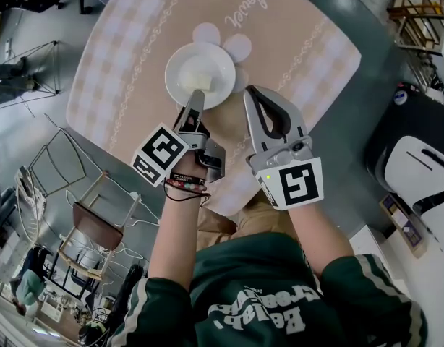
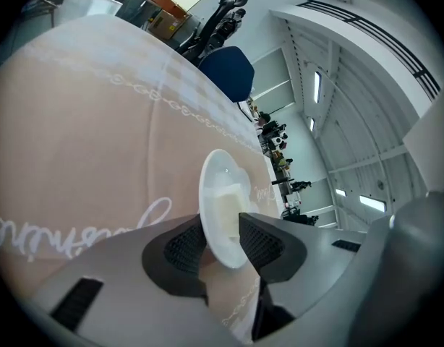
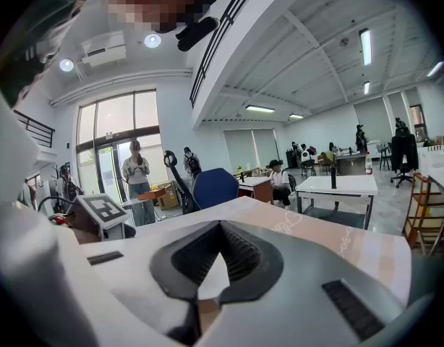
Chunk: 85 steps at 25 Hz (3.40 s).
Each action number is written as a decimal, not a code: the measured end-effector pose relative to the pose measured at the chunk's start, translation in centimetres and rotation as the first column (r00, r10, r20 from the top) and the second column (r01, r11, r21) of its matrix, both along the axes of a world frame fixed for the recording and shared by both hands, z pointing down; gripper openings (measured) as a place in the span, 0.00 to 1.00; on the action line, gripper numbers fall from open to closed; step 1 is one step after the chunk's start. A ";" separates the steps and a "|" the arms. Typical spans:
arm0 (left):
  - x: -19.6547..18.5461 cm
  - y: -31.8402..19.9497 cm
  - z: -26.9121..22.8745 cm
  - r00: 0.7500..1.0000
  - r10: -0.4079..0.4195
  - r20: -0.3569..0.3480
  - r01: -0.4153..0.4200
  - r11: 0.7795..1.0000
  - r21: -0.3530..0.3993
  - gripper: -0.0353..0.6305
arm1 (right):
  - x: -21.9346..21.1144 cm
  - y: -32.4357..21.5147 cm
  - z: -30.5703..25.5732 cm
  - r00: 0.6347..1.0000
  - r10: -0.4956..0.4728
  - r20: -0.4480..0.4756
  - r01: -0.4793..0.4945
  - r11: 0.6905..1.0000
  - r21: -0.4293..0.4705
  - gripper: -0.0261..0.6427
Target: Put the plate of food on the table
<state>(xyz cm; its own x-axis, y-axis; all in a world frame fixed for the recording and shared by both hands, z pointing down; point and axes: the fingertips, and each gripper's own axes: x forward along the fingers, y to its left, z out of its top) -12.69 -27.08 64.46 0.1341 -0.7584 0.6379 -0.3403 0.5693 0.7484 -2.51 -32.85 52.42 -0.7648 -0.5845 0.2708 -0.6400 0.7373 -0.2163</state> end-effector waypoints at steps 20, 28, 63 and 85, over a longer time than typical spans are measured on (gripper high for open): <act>-0.6 3.6 0.0 1.000 -0.024 0.000 0.024 0.999 -0.026 0.12 | -1.0 1.4 0.2 0.999 -0.028 -0.024 0.027 1.000 -0.012 0.06; -1.3 3.4 -0.6 0.999 -0.030 0.017 0.030 0.999 0.019 0.07 | -1.1 1.7 0.2 0.999 -0.037 -0.039 0.037 0.999 -0.022 0.06; 2.9 7.5 -33.1 0.156 0.126 0.980 -0.794 0.607 0.048 0.06 | -1.4 11.1 -22.6 0.987 -0.159 -0.014 0.156 0.943 0.295 0.06; 3.4 17.4 -44.3 0.143 0.008 0.990 -0.897 0.424 0.126 0.06 | -2.6 21.9 -32.4 0.993 -0.114 0.029 0.089 0.883 0.460 0.06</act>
<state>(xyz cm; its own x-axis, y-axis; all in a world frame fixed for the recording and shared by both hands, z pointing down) -9.33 -9.64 20.19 0.4326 -0.8980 0.0805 -0.8724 -0.4394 -0.2140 -5.07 -10.94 20.00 -0.8324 -0.5519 -0.0507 -0.5534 0.8228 0.1291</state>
